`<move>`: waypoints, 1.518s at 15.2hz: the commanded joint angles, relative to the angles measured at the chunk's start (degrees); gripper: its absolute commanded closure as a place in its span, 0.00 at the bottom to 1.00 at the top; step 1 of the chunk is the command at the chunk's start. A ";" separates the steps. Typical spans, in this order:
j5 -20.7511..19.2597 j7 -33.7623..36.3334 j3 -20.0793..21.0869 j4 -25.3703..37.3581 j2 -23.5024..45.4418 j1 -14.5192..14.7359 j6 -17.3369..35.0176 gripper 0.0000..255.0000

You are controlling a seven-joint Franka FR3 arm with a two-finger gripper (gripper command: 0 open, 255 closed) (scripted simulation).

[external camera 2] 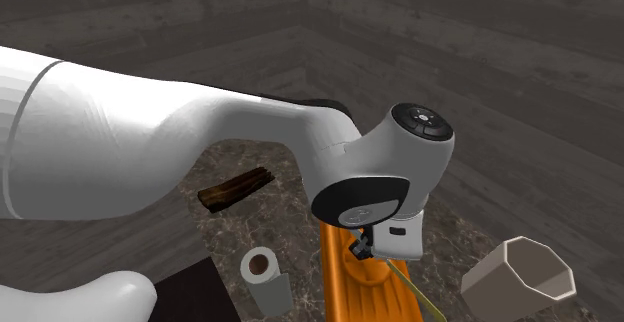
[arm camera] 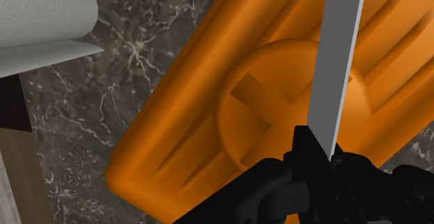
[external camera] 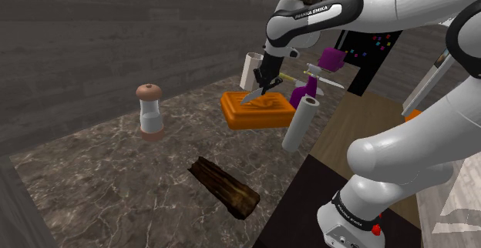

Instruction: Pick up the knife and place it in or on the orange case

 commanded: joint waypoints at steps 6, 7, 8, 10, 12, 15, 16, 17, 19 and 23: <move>-0.01 0.03 0.03 -0.07 0.04 0.01 0.12 0.00; -0.01 0.03 0.03 -0.07 0.04 0.01 0.12 0.00; -0.01 0.03 0.03 -0.07 0.04 0.01 0.12 0.00; -0.01 0.03 0.03 -0.07 0.04 0.01 0.12 0.00; 0.24 -0.22 -0.34 1.22 -0.76 0.02 -1.89 0.00; 0.62 -0.69 -1.30 5.21 -2.46 -0.04 -7.43 0.00; 0.62 -0.69 -1.30 5.21 -2.46 -0.03 -7.43 0.00; 0.63 -0.70 -1.31 5.20 -2.47 -0.02 -7.43 0.00; 0.62 -0.69 -1.31 5.21 -2.46 -0.02 -7.43 0.00; 0.62 -0.69 -1.31 5.21 -2.45 -0.02 -7.43 0.00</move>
